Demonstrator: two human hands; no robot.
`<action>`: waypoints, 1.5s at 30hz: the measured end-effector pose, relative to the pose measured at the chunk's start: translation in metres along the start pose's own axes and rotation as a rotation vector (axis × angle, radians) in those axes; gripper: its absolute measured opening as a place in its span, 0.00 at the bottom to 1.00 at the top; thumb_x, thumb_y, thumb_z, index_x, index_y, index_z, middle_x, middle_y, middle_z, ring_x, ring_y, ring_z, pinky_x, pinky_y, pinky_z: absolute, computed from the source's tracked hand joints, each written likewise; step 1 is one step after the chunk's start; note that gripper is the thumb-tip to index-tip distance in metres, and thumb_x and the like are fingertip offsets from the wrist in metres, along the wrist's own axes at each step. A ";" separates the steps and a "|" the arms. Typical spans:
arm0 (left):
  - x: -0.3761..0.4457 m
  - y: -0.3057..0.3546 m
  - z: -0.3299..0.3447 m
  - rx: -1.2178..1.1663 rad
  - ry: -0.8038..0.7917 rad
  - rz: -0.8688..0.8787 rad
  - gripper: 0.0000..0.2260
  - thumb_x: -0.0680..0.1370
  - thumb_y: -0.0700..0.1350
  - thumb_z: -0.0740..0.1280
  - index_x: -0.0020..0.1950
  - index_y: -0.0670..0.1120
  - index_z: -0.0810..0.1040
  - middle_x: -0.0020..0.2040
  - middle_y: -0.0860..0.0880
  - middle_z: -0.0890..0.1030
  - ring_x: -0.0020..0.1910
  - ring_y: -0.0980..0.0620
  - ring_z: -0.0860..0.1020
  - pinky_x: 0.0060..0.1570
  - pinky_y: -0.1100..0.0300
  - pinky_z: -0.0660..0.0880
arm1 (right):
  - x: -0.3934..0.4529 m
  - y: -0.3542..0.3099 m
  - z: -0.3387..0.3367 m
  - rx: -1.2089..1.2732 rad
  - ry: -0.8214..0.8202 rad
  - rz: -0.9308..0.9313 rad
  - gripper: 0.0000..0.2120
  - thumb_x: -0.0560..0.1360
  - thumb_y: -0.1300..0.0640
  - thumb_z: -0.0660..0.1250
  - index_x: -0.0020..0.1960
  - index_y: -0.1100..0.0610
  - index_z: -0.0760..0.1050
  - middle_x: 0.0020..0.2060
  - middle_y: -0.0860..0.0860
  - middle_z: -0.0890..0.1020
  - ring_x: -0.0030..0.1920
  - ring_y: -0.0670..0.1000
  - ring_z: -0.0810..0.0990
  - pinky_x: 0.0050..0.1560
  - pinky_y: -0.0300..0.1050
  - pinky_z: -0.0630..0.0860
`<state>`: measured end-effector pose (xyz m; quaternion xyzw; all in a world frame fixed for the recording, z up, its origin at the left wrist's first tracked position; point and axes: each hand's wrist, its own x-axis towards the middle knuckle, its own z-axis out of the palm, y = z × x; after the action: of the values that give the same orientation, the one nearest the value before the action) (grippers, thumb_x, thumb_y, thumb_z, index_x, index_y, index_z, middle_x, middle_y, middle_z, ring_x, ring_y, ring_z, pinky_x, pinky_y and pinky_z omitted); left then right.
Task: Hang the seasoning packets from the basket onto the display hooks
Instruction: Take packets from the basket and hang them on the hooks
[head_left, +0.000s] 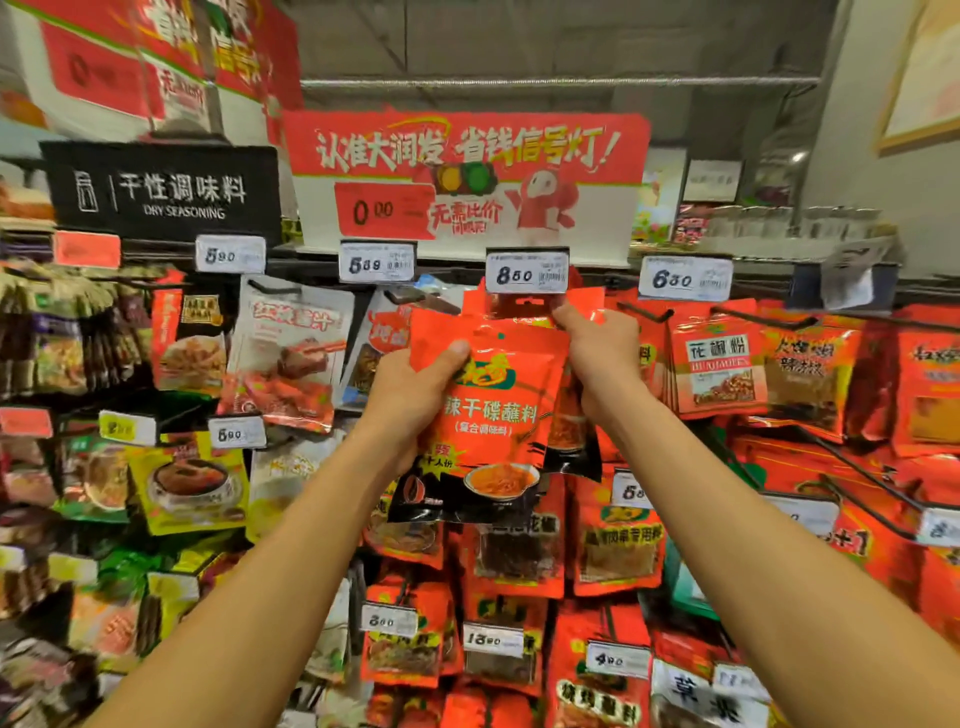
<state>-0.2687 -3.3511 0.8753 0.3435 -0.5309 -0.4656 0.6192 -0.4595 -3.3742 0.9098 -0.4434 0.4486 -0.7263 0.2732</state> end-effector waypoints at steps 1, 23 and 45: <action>0.002 0.000 -0.001 -0.001 0.002 -0.003 0.05 0.78 0.48 0.73 0.47 0.47 0.83 0.41 0.50 0.88 0.38 0.53 0.86 0.31 0.62 0.80 | 0.002 0.002 0.001 -0.001 0.005 0.006 0.09 0.73 0.52 0.76 0.39 0.54 0.79 0.32 0.53 0.81 0.33 0.52 0.78 0.34 0.51 0.73; 0.033 -0.023 0.000 -0.028 -0.081 -0.042 0.06 0.79 0.50 0.72 0.50 0.48 0.83 0.44 0.49 0.88 0.42 0.49 0.87 0.38 0.56 0.81 | 0.051 0.038 0.017 -0.310 0.177 -0.035 0.14 0.77 0.49 0.74 0.45 0.60 0.82 0.46 0.58 0.85 0.52 0.62 0.83 0.52 0.54 0.77; 0.061 -0.019 0.058 -0.147 -0.027 -0.138 0.03 0.78 0.45 0.72 0.48 0.47 0.79 0.31 0.51 0.85 0.29 0.52 0.84 0.25 0.60 0.77 | 0.027 0.026 -0.021 -0.398 0.022 -0.111 0.23 0.78 0.41 0.67 0.49 0.63 0.78 0.45 0.58 0.85 0.45 0.59 0.83 0.48 0.57 0.80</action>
<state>-0.3293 -3.4104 0.8897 0.3267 -0.4789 -0.5494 0.6018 -0.4907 -3.3990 0.8928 -0.5047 0.5611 -0.6421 0.1348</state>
